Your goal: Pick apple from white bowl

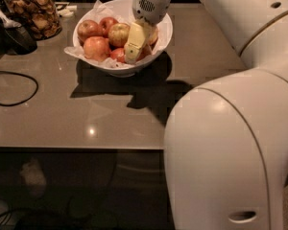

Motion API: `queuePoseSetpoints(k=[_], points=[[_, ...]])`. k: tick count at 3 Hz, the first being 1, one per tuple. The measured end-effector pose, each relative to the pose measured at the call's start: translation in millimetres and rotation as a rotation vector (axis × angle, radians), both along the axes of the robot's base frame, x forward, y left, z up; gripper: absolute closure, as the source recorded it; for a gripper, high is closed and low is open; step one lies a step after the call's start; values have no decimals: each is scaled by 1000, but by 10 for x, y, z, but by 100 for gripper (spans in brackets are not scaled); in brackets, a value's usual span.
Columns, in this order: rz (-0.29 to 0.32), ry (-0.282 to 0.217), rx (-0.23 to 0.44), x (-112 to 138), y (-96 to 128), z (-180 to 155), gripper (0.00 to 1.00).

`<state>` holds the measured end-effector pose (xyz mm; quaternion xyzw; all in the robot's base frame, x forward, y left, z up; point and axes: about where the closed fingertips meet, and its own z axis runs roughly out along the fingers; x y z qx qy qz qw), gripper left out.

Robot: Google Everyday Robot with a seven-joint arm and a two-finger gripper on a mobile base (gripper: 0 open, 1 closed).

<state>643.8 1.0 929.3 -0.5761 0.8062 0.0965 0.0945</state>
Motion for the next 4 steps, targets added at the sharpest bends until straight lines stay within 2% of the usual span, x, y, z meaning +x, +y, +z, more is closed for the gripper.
queuePoseSetpoints(k=[2, 3, 4], points=[[-19, 10, -6, 66, -31, -57, 17], [-26, 15, -9, 90, -47, -82, 22], [-12, 20, 7, 84, -25, -81, 35]])
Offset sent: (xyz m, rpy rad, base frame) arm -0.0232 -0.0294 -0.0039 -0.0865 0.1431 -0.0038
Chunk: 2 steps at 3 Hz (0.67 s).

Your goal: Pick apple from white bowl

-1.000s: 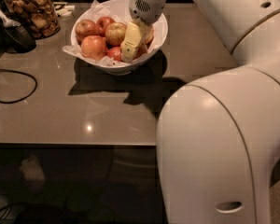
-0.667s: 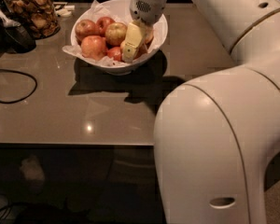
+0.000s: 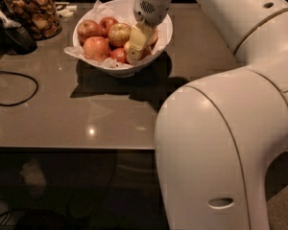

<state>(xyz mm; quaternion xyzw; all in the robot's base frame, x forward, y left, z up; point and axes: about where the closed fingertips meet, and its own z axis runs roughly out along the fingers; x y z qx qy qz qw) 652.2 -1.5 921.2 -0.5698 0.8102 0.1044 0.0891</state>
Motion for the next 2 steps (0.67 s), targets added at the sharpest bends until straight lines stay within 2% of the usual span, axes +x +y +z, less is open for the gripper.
queuePoseSetpoints(k=[2], points=[[1, 0, 1, 0, 2, 0, 82]])
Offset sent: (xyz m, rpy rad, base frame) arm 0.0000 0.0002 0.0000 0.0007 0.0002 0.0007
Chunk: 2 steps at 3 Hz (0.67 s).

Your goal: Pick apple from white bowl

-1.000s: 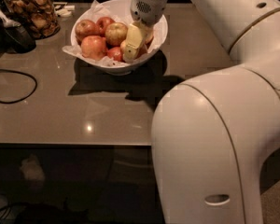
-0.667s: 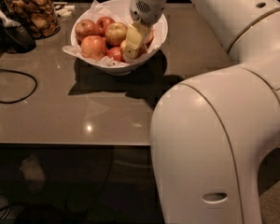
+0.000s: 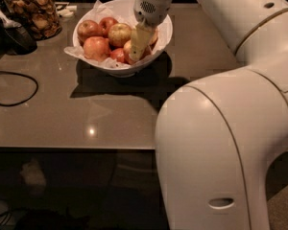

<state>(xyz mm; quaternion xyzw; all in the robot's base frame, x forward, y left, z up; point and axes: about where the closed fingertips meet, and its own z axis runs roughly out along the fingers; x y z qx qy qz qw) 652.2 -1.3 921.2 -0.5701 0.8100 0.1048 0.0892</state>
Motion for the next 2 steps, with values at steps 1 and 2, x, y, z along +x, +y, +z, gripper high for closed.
queuePoseSetpoints(k=[1, 2], points=[[0, 0, 0, 0, 0, 0, 100], [-5, -44, 13, 84, 45, 24, 100]])
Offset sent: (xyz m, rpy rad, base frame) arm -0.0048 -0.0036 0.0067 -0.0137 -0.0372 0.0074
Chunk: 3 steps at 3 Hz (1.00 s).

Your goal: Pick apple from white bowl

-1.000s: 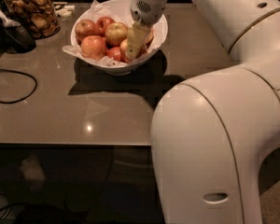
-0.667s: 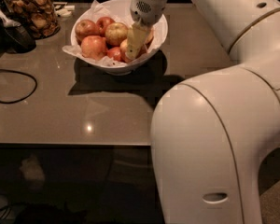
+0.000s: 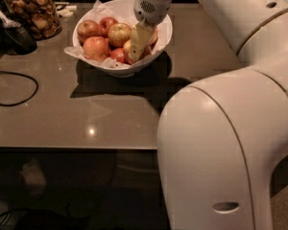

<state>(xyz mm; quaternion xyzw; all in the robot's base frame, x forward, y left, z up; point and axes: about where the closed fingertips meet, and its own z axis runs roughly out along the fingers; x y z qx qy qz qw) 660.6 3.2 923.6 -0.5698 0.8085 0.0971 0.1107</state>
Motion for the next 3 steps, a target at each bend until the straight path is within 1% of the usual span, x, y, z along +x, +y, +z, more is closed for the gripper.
queuePoseSetpoints(k=[1, 2, 3], points=[[-14, -58, 17, -44, -1, 258, 100], [-15, -104, 21, -109, 6, 493, 100], [-8, -132, 29, -151, 44, 672, 100]])
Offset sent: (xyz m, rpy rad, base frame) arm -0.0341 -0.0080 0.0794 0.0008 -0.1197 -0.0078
